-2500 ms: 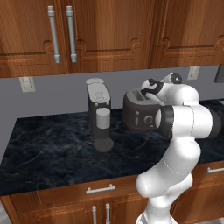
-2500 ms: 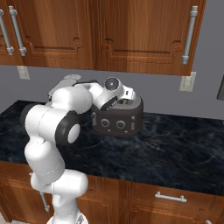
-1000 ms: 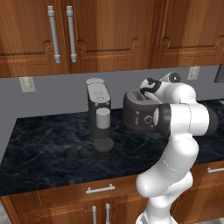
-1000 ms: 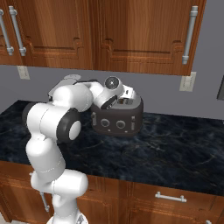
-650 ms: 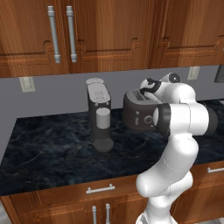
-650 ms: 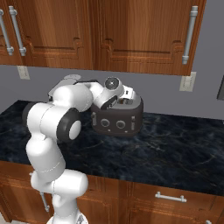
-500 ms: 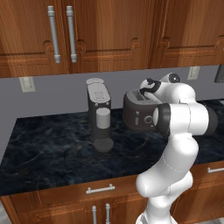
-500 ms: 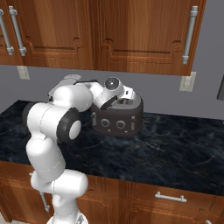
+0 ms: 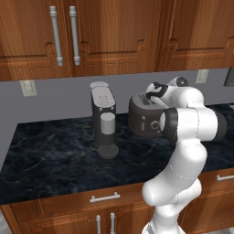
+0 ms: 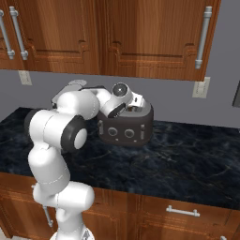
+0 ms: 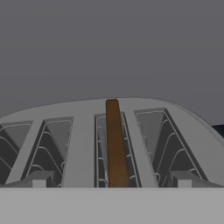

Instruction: Start the toaster. Once the lever pops up, take the bread to the plate on the dining counter.

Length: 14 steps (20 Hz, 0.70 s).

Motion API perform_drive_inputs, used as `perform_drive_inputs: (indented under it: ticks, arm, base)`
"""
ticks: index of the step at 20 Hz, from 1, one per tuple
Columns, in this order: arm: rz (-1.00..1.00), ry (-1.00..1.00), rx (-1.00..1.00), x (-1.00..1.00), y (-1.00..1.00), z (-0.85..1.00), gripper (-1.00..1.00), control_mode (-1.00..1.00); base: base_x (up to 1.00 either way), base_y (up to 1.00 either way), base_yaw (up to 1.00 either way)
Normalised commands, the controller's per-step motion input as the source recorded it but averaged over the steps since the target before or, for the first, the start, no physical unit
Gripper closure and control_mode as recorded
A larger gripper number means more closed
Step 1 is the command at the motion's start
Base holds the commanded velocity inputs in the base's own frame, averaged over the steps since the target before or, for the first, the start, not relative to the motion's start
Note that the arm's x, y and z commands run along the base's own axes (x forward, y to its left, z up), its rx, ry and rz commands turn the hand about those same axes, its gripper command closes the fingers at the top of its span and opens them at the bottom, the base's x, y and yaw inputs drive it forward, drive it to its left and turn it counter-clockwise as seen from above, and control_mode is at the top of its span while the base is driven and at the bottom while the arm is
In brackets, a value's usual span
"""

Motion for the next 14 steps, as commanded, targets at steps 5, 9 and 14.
perform_drive_inputs:
  ticks: [5, 9, 14]
  arm:
    - [0.00, 0.00, 0.00, 0.00, 0.00, -0.01, -1.00, -1.00]
    - [0.00, 0.00, 0.00, 0.00, 0.00, 0.00, -1.00, -1.00]
    - [0.00, 0.00, 0.00, 0.00, 0.00, -0.01, -1.00, -1.00]
  base:
    - [0.00, 0.00, 0.00]
    - [0.00, 0.00, 0.00]
    - [0.00, 0.00, 0.00]
